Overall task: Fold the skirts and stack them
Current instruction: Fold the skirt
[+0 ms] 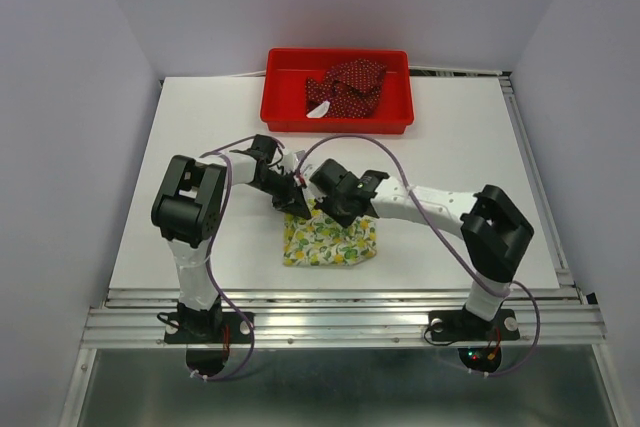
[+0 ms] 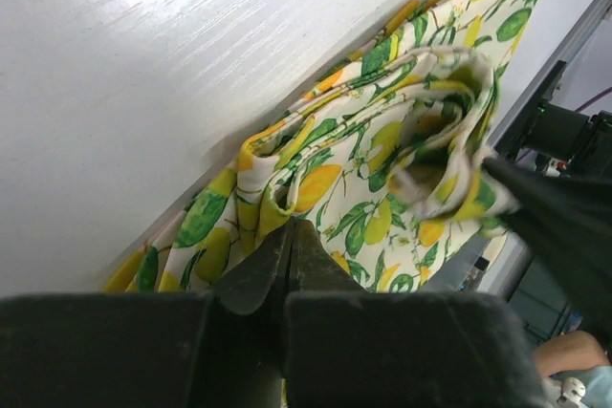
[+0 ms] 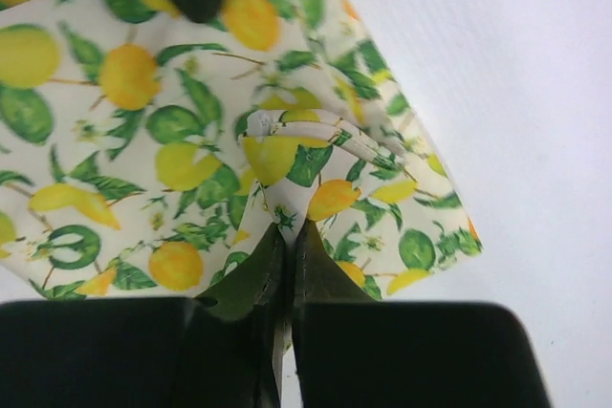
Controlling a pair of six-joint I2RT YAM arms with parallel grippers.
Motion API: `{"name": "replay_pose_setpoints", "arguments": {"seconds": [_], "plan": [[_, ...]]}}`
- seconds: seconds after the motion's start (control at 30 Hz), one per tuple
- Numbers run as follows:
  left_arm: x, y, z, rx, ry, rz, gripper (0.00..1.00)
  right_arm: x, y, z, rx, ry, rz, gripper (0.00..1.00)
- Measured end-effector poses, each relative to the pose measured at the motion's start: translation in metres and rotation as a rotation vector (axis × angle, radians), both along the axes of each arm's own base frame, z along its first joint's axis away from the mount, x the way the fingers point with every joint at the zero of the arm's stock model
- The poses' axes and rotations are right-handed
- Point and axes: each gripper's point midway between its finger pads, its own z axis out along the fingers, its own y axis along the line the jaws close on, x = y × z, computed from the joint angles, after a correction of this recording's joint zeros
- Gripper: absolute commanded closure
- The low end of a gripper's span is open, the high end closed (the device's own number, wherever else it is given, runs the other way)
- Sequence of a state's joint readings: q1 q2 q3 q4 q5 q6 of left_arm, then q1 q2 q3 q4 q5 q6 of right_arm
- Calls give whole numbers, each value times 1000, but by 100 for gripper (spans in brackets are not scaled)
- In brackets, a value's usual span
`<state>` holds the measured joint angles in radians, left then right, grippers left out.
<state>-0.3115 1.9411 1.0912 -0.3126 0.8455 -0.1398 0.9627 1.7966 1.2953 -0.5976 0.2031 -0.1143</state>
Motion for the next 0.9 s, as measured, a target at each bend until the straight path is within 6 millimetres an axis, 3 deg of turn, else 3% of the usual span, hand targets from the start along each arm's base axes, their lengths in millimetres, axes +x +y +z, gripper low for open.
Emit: {"name": "replay_pose_setpoints", "arguments": {"seconds": [0.1, 0.27, 0.47, 0.63, 0.83, 0.9], "plan": [[1, 1, 0, 0, 0, 2, 99, 16, -20, 7, 50, 16, -89, 99], [2, 1, 0, -1, -4, 6, 100, 46, -49, 22, 223, 58, -266, 90], [4, 1, 0, -2, -11, 6, 100, 50, -62, 7, 373, 189, -386, 83], [5, 3, 0, -4, -16, 6, 99, 57, -64, -1, 488, 291, -452, 89], [11, 17, 6, 27, -96, 12, 73, 64, -66, -16, 586, 356, -491, 95], [11, 23, 15, 42, -143, 16, 71, 62, -69, -24, 599, 382, -506, 96]]}}
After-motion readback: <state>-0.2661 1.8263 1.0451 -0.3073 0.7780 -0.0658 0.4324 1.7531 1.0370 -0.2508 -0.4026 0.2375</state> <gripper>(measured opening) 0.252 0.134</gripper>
